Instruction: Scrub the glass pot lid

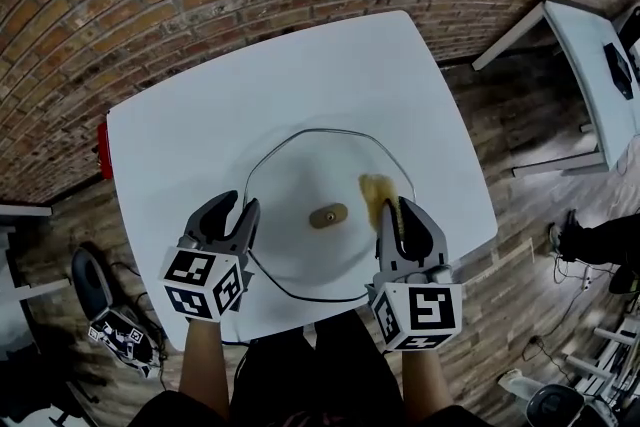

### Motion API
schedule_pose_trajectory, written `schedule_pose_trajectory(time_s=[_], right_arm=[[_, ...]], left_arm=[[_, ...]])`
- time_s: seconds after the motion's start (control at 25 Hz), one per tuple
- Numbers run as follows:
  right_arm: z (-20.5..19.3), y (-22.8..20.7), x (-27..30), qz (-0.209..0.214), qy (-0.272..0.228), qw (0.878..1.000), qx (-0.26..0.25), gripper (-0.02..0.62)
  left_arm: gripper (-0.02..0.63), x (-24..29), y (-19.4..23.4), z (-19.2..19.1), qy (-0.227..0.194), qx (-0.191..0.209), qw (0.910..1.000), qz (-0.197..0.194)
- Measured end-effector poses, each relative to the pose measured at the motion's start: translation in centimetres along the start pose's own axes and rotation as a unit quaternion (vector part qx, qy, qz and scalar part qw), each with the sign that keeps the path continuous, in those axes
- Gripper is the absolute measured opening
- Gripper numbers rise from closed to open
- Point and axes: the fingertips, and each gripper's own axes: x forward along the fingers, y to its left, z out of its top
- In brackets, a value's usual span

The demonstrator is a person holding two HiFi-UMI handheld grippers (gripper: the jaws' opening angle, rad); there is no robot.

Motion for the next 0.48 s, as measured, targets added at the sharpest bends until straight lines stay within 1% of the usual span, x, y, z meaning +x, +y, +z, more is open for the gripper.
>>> schedule_pose_trajectory(time_s=[0.2, 0.32, 0.48], right_arm=[[0.0, 1.2, 0.4, 0.013, 0.004, 1.0, -0.007, 0.057], [0.0, 2.2, 0.8, 0.023, 0.006, 1.0, -0.013, 0.057], [0.3, 3.8, 1.6, 0.039, 0.006, 0.999, -0.018, 0.057]], left_arm=[[0.126, 0.2, -0.1, -1.5, 0.013, -0.022, 0.9997, -0.006], [0.124, 0.2, -0.1, -2.2, 0.018, -0.024, 0.9995, -0.008], [0.074, 0.0, 0.4, -2.4, 0.015, -0.02, 0.9997, -0.001]])
